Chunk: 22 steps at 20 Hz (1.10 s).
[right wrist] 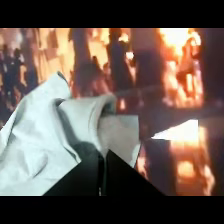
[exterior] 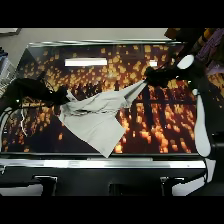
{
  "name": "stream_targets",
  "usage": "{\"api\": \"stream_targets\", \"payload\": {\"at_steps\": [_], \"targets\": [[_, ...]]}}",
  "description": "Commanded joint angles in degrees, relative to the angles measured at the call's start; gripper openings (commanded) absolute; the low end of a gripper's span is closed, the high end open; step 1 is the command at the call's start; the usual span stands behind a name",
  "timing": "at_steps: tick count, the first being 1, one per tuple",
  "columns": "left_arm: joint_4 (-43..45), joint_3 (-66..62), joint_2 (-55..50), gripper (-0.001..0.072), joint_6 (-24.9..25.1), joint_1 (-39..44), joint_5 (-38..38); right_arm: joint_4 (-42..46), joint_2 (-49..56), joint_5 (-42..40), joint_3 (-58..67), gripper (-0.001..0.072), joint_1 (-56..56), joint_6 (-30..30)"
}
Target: Fold the clothes and pants, and hang the long-sleeved shirts on hangers.
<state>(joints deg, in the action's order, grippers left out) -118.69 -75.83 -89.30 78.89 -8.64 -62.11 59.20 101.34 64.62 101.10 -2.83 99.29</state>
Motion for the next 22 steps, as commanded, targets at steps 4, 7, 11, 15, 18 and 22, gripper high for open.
{"api": "stream_targets", "payload": {"at_steps": [4, 7, 11, 15, 18, 22], "targets": [[-1.9, 1.2, -6.1, 0.0019, 0.9, 0.0, 4.0, -0.5, 3.5, 1.7, 0.7, 0.0382, 0.4, 1.2], [-2.0, 1.0, -6.0, 0.0019, 0.8, -0.7, 3.5, -0.2, -1.8, 14.8, 0.5, 0.0384, 7.0, -8.1], [-1.9, 0.8, -5.8, 0.0019, 0.9, -1.6, 1.6, 0.2, -11.2, 22.0, -9.9, 0.0384, 15.2, -11.6], [-1.9, 0.8, -5.8, 0.0019, 0.9, -1.7, 0.2, -7.0, -21.8, 13.0, -36.7, 0.0382, 13.0, -14.3], [-1.9, 0.8, -5.8, 0.0019, 0.9, -1.7, -1.0, -16.6, -24.7, 2.9, -51.9, 0.0427, 6.6, -16.4], [-2.0, 0.8, -5.8, 0.0020, 0.9, -1.7, -1.5, -19.0, -24.7, -8.7, -57.5, 0.0449, -3.8, -14.9]]}}
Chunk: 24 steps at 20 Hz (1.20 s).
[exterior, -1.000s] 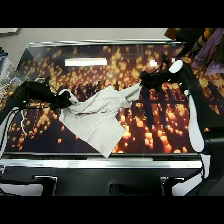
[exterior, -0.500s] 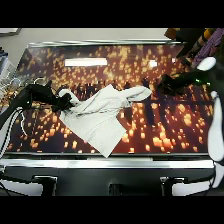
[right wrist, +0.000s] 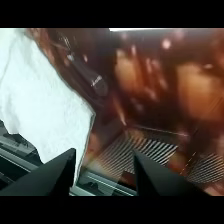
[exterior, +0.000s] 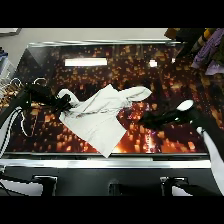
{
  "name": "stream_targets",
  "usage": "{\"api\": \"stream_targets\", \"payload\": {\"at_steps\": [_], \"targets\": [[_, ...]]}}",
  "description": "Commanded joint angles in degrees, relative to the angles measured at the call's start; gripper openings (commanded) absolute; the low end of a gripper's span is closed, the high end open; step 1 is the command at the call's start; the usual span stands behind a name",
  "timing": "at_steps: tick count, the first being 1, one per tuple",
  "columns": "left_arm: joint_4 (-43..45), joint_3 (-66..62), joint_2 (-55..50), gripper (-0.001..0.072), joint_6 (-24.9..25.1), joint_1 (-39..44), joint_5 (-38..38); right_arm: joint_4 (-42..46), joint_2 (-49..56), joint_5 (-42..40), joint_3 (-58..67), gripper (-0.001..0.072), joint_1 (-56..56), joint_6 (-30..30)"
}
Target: Fold the clothes and pants, and hang the long-sleeved shirts on hangers.
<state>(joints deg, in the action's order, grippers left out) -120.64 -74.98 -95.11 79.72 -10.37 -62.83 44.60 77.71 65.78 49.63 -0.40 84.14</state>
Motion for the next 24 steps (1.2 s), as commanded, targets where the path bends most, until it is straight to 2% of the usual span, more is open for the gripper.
{"api": "stream_targets", "payload": {"at_steps": [1, 6, 14, 15, 17, 18, 19, 24], "targets": [[0.0, -0.1, 0.0, 0.0019, 0.0, 0.0, -0.9, -5.2, -1.0, -12.2, -6.0, 0.0476, -8.0, 0.3], [0.0, -0.1, 0.0, 0.0019, 0.0, 0.0, -1.3, -5.7, 0.6, -17.0, -6.1, 0.0475, -12.8, 3.7], [0.0, -0.1, 0.0, 0.0020, 0.0, 0.0, -1.3, -7.9, 2.7, -22.1, -6.1, 0.0466, -19.3, 5.0], [0.0, -0.1, 0.0, 0.0020, 0.0, 0.0, -1.3, -7.8, 2.7, -22.6, -6.1, 0.0364, -20.0, 5.1], [0.0, -0.1, 0.0, 0.0019, 0.0, 0.0, -1.4, -8.1, 2.7, -22.8, -6.1, 0.0213, -20.6, 5.0], [0.0, -0.1, 0.0, 0.0020, 0.0, 0.0, -1.7, -8.4, 2.6, -22.4, -6.1, 0.0060, -20.6, 5.0], [0.0, -0.1, 0.0, 0.0020, 0.0, 0.0, -2.1, -8.5, 2.6, -22.4, -6.0, 0.0031, -20.6, 5.0], [-0.1, -6.2, 1.2, 0.0019, 0.2, -1.7, -9.2, -9.4, -5.8, -22.2, -4.3, 0.0029, -18.3, 5.0]]}}
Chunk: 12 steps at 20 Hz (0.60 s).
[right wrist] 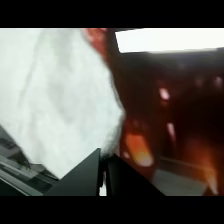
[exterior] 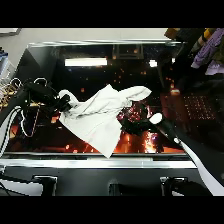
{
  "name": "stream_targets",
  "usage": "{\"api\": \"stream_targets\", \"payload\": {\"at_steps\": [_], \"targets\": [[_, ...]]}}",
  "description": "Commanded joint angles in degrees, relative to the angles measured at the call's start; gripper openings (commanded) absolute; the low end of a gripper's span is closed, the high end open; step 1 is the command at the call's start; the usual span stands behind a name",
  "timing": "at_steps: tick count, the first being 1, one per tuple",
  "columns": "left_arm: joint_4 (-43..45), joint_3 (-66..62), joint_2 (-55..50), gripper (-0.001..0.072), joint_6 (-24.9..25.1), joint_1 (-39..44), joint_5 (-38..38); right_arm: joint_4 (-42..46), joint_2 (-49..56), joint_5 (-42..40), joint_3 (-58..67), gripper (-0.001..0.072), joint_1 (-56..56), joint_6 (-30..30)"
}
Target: Fold the clothes and pants, and hang the long-sleeved shirts on hangers.
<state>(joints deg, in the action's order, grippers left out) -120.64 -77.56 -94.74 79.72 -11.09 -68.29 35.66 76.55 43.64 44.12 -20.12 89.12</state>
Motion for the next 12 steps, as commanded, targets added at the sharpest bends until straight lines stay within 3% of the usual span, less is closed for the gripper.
{"api": "stream_targets", "payload": {"at_steps": [1, 5, 9, 12], "targets": [[-0.5, -6.7, 2.0, 0.0019, 0.9, -2.0, -4.8, -0.4, -8.4, 0.3, 2.8, 0.0029, 3.8, 0.0], [-3.7, -24.5, 7.7, 0.0019, 1.0, -7.8, -8.2, 1.4, -24.3, 2.9, 15.0, 0.0029, 15.8, -1.2], [-5.4, -42.6, 14.8, 0.0020, -3.0, -12.1, -15.3, 1.5, -37.5, 4.1, 34.3, 0.0029, 21.0, -3.0], [-4.7, -43.1, 26.6, 0.0019, -7.3, -14.0, -15.1, 7.2, -43.2, 0.5, 48.3, 0.0029, 21.0, 0.1]]}}
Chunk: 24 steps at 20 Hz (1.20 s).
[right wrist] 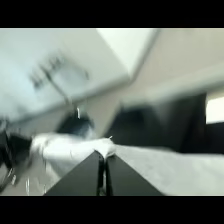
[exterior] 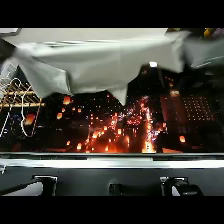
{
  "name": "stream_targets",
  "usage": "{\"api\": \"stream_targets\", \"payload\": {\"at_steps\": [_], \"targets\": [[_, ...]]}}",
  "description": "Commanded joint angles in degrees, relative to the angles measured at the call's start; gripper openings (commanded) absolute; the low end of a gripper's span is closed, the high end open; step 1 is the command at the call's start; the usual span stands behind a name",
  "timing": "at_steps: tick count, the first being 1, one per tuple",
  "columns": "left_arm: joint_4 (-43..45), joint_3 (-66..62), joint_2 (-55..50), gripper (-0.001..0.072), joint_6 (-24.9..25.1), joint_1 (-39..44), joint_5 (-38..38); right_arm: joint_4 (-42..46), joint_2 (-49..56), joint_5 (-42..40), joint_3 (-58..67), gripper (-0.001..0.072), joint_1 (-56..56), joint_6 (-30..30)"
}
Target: Fold the clothes and pants, and hang the long-sleeved shirts on hangers.
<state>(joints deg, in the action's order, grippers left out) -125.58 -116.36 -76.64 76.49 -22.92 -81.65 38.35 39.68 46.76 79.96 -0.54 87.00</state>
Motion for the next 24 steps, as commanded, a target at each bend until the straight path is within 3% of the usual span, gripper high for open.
{"api": "stream_targets", "payload": {"at_steps": [1, 5, 7, 9, 13, 15, 17, 20, 24], "targets": [[1.6, -2.9, 12.7, 0.0019, -5.7, -2.6, -1.3, 7.8, -7.1, -3.8, 16.1, 0.0029, 1.4, 4.6], [10.3, 2.0, 24.0, 0.0019, -11.2, -2.6, 5.0, 19.1, -6.2, -5.3, 23.9, 0.0029, 1.4, 12.7], [11.4, 2.2, 24.4, 0.0019, -11.1, -2.6, 4.5, 20.3, -2.8, -0.9, 23.9, 0.0029, 1.4, 16.6], [10.4, 3.7, 22.9, 0.0019, -10.3, -1.3, 1.3, 19.5, 3.6, 8.3, 23.8, 0.0029, 1.4, 19.9], [10.2, 14.5, 17.0, 0.0019, -5.9, 6.3, -1.4, 18.9, 24.6, 32.5, 23.8, 0.0030, 1.4, 20.0], [10.2, 22.6, 12.3, 0.0019, -5.7, 9.8, 0.2, 19.5, 35.4, 39.2, 23.6, 0.0030, 0.2, 18.0], [10.6, 30.6, 6.5, 0.0020, -5.8, 12.4, 5.5, 20.8, 46.0, 38.5, 22.6, 0.0030, -2.7, 15.6], [10.5, 37.4, -4.6, 0.0019, -5.8, 14.4, 14.6, 21.9, 59.0, 29.0, 22.2, 0.0030, -6.3, 13.3], [8.4, 37.4, -18.3, 0.0019, -5.7, 14.3, 16.2, 20.5, 67.3, 17.0, 22.2, 0.0030, -7.0, 18.6]]}}
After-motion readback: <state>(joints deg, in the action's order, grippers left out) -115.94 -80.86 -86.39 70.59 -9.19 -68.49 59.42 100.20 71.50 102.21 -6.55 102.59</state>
